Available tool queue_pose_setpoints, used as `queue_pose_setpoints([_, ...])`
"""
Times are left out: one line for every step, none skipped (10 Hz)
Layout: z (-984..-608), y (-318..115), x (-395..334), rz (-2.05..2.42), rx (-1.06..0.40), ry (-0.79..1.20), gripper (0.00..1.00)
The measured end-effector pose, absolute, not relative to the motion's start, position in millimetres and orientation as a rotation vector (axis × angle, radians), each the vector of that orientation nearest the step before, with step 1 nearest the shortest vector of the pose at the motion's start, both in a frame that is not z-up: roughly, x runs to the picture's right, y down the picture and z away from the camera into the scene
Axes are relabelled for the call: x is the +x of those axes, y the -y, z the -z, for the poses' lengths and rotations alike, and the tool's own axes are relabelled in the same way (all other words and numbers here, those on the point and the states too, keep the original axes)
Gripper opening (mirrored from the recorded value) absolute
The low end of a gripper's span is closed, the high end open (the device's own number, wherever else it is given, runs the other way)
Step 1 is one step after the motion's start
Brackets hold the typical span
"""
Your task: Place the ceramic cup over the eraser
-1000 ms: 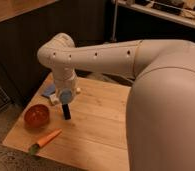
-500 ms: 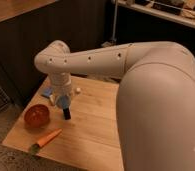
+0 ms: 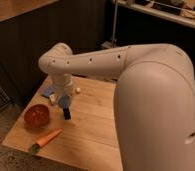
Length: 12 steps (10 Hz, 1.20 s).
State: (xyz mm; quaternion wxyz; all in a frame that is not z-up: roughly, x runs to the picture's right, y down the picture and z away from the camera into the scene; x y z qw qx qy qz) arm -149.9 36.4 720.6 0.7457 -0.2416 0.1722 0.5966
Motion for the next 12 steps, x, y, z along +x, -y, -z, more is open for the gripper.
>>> queue_pose_setpoints([-724,-35,-149,-1.302,-0.522,-0.376,0.00])
queue_pose_setpoints([-727,-34,-151,-1.295,-0.517,-0.372,0.00])
queue_pose_setpoints([-729,-33,-152,-1.292,-0.515,-0.368,0.00])
queue_pose_setpoints([-731,-32,-154,-1.291,-0.514,-0.363,0.00])
queue_pose_setpoints([-733,-30,-156,-1.289,-0.515,-0.357,0.00])
queue_pose_setpoints([-734,-29,-156,-1.287,-0.515,-0.355,0.00])
queue_pose_setpoints([-736,-28,-156,-1.285,-0.514,-0.354,0.00])
queue_pose_setpoints([-738,-28,-156,-1.284,-0.514,-0.356,0.00])
queue_pose_setpoints([-739,-29,-156,-1.281,-0.516,-0.359,0.00])
queue_pose_setpoints([-741,-31,-156,-1.276,-0.518,-0.366,0.00])
queue_pose_setpoints([-743,-33,-156,-1.273,-0.521,-0.370,0.00])
queue_pose_setpoints([-745,-36,-157,-1.270,-0.528,-0.375,0.00])
